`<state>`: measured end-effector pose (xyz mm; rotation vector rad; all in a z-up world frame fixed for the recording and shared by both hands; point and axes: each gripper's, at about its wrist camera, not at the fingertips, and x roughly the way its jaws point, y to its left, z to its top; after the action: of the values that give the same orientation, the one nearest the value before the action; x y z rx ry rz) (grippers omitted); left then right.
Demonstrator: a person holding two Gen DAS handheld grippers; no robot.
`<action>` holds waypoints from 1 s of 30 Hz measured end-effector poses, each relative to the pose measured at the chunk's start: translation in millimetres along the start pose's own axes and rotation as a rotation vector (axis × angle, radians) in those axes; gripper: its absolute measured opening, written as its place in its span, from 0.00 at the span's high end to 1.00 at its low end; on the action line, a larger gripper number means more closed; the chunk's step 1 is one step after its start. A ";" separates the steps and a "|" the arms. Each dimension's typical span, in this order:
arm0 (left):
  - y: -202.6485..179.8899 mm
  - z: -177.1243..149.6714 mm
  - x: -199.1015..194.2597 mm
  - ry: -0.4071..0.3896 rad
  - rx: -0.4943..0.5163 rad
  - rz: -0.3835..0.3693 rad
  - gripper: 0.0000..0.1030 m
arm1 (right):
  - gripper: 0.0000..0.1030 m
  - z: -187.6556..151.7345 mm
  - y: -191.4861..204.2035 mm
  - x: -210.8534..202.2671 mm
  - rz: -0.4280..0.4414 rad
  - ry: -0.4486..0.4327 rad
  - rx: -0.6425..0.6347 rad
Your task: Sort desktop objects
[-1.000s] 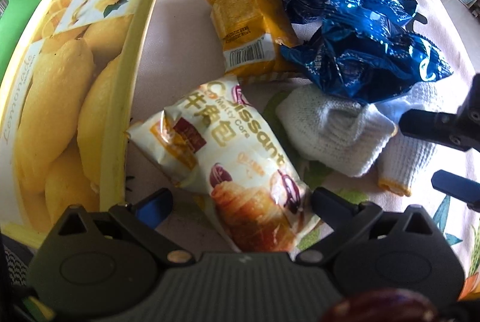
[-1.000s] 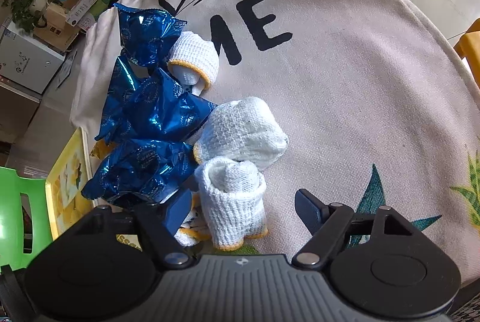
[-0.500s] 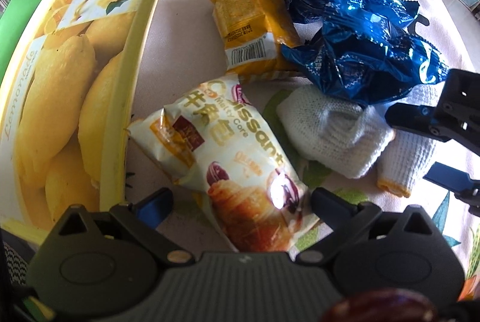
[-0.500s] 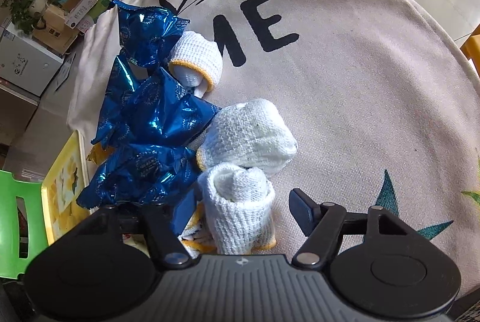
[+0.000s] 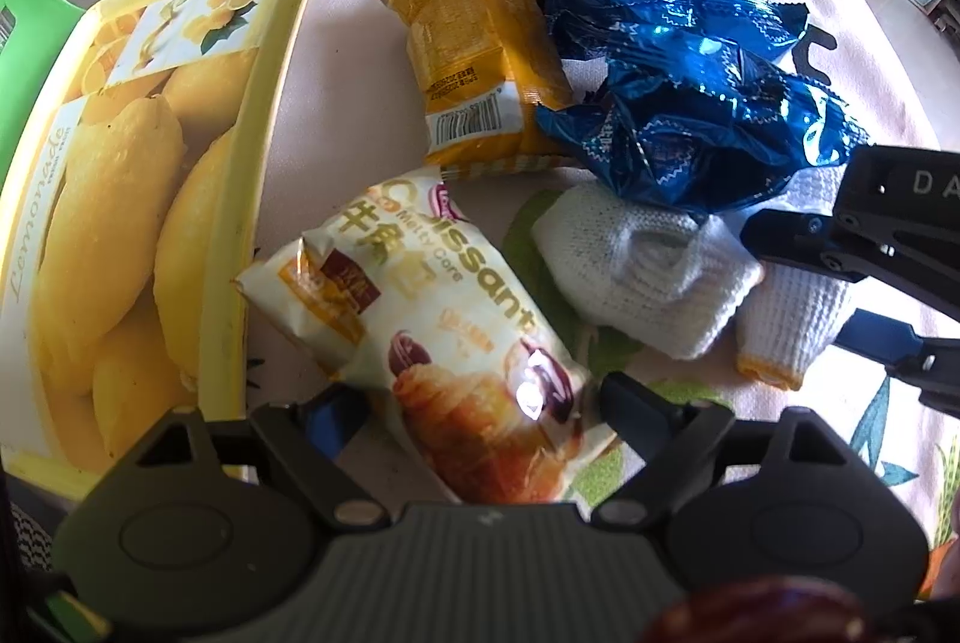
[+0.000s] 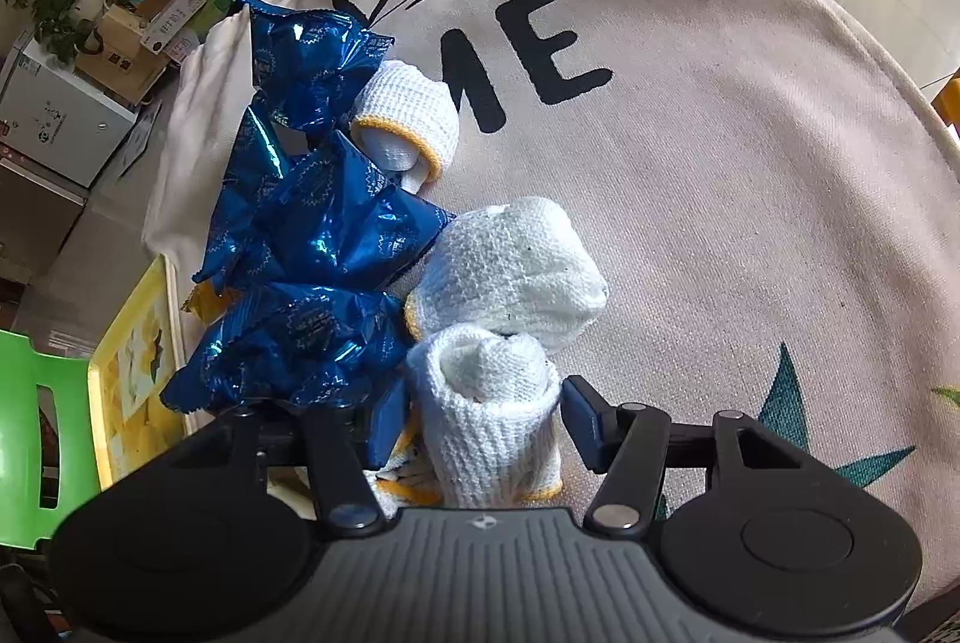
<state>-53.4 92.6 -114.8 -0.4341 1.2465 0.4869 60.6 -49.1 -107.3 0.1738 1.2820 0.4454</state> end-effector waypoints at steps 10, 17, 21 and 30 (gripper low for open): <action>-2.8 2.0 6.8 0.005 0.010 0.034 0.01 | 0.31 -0.1 -3.3 1.2 -0.025 0.016 0.023; -2.2 3.6 6.4 0.007 0.002 0.033 0.01 | 0.29 1.5 -4.9 1.2 -0.027 0.021 0.030; -3.2 4.5 2.9 0.010 0.007 0.050 0.00 | 0.28 2.4 -0.7 -0.6 -0.049 0.016 -0.002; -13.1 1.4 -22.6 -0.052 0.067 0.128 0.00 | 0.26 -1.6 17.8 -22.7 -0.114 -0.037 -0.123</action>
<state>-50.3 80.1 -92.0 -0.2843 1.2420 0.5603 50.2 -42.6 -81.1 0.0053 1.2178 0.4203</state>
